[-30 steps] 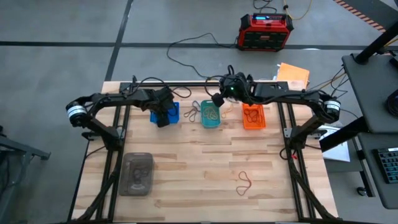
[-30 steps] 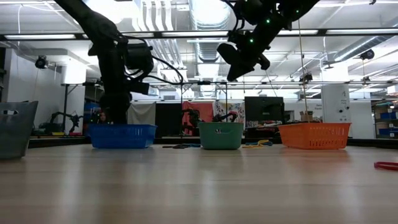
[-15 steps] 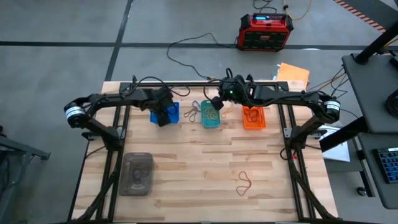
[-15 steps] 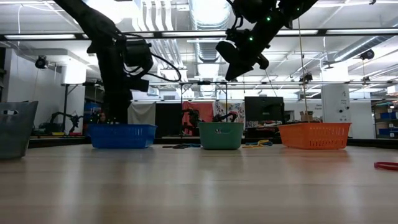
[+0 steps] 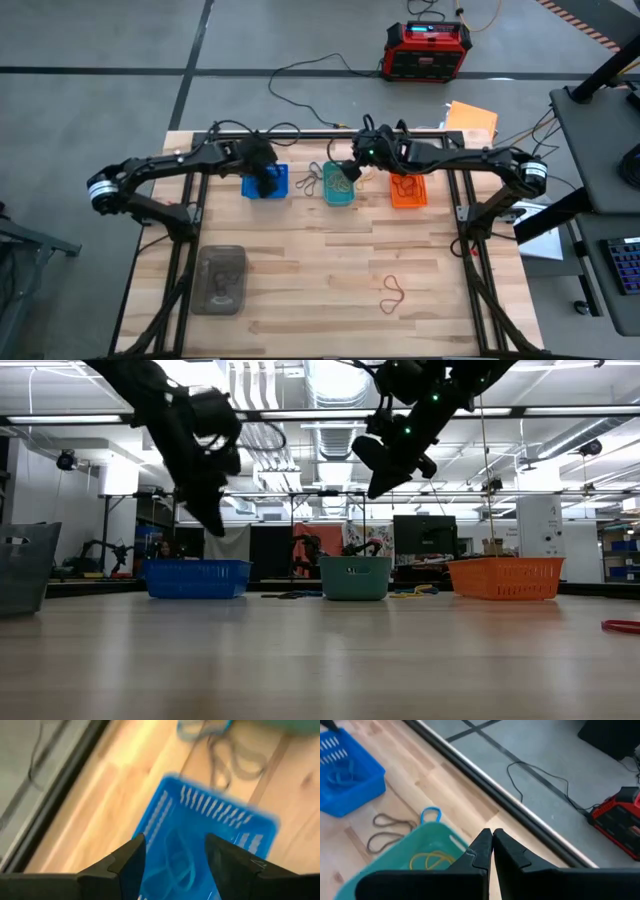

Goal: Sort rubber bands into baskets
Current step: Put the yellow rubber band into the green bin

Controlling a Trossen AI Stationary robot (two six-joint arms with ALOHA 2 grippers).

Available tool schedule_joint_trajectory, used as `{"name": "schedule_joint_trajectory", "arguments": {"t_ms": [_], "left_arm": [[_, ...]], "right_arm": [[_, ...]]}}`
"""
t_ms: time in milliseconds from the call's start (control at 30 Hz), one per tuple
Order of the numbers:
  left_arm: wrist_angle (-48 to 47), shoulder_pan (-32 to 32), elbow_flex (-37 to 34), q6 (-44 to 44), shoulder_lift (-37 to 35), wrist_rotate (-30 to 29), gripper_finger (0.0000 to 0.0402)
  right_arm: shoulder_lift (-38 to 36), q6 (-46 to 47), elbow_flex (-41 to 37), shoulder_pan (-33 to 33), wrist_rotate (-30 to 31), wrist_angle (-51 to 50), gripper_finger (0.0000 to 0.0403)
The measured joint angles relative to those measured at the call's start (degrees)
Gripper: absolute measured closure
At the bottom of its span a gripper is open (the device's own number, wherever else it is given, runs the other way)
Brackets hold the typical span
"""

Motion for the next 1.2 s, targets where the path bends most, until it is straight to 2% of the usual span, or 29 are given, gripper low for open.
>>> {"name": "schedule_joint_trajectory", "arguments": {"t_ms": [333,567,833,900,933,1033,1100,1200], "left_arm": [[16.4,-9.9,-5.4,-1.3,-8.9,0.2,0.0214],[23.1,-16.5,-11.5,-1.5,-15.6,0.2,0.0214],[26.3,-17.5,-14.9,-3.4,-18.2,0.2,0.0214],[26.5,-17.5,-14.9,-3.4,-18.2,0.2,0.0214],[26.4,-17.5,-14.9,-3.5,-18.1,0.2,0.0214],[26.4,-17.5,-14.5,-3.5,-17.8,0.2,0.0214],[26.5,-17.5,-14.3,-3.5,-17.7,0.2,0.0214],[27.2,-17.5,-14.2,-3.5,-17.7,0.2,0.0214]], "right_arm": [[0.0,3.4,-4.6,0.1,0.0,-0.3,0.0393],[0.0,2.3,-6.2,0.1,0.0,-2.5,0.0393],[0.0,4.4,-6.3,0.1,0.0,-6.4,0.0393],[0.0,-0.1,-6.3,0.1,0.0,-7.8,0.0393],[0.0,-5.2,-6.3,0.1,0.0,-8.9,0.0393],[0.0,-27.1,-6.4,0.1,-1.6,-14.4,0.0393],[0.0,-37.6,-7.1,0.1,-2.8,-15.4,0.0393],[0.0,-46.5,-7.3,-1.4,-5.2,-14.5,0.0393]]}}
